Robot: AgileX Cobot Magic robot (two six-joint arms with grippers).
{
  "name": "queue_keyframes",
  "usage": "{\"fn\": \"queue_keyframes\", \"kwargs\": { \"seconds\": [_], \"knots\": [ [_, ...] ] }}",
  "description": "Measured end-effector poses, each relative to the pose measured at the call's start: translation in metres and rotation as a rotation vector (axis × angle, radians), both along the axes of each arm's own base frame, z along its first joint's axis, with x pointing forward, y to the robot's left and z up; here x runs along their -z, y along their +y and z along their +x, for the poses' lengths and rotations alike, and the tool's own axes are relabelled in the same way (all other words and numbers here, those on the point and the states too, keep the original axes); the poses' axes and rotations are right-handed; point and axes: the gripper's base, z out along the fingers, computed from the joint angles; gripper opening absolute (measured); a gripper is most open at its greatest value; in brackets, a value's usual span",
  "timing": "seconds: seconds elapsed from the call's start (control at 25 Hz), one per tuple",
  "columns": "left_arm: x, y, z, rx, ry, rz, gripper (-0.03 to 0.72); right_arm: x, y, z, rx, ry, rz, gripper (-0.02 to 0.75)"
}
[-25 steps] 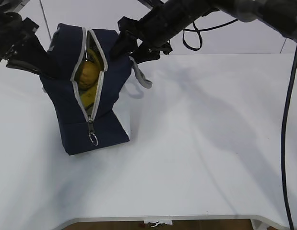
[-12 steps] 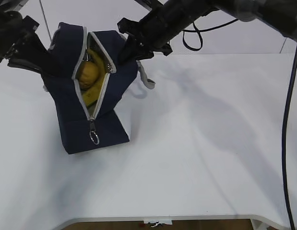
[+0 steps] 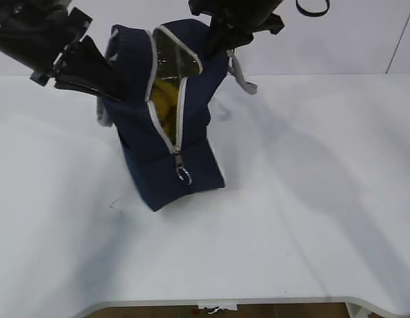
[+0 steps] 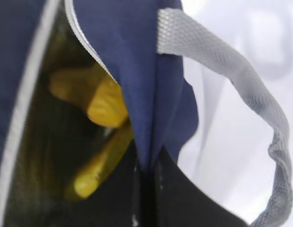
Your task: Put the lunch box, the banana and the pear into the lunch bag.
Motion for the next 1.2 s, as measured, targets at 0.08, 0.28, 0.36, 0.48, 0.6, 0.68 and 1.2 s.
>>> {"fn": "queue_keyframes", "kwargs": {
  "seconds": [0.08, 0.28, 0.36, 0.48, 0.6, 0.68, 1.2],
  "knots": [
    [0.0, -0.012, -0.002, 0.012, -0.026, -0.003, -0.006, -0.012, -0.007, -0.006, 0.028, -0.022, -0.036, 0.003],
    [-0.003, -0.035, 0.002, -0.047, -0.112, -0.03, -0.006, -0.028, -0.021, -0.018, 0.068, -0.058, -0.112, 0.003],
    [-0.002, -0.046, 0.003, -0.071, -0.144, -0.04, -0.006, -0.028, -0.023, -0.02, 0.074, -0.057, -0.126, 0.003],
    [0.001, -0.059, 0.004, -0.085, -0.172, -0.045, -0.006, -0.026, -0.024, -0.019, 0.077, -0.052, -0.135, 0.003],
    [0.006, -0.07, 0.004, -0.072, -0.187, -0.042, -0.006, -0.025, -0.025, -0.019, 0.081, -0.055, -0.149, 0.003],
    [0.013, -0.078, 0.004, -0.06, -0.184, -0.04, -0.006, -0.025, -0.026, -0.018, 0.083, -0.059, -0.159, 0.003],
    [0.032, -0.098, 0.009, -0.071, -0.146, -0.102, 0.012, -0.015, -0.023, -0.013, 0.115, -0.026, -0.137, 0.311]
  ]
}}
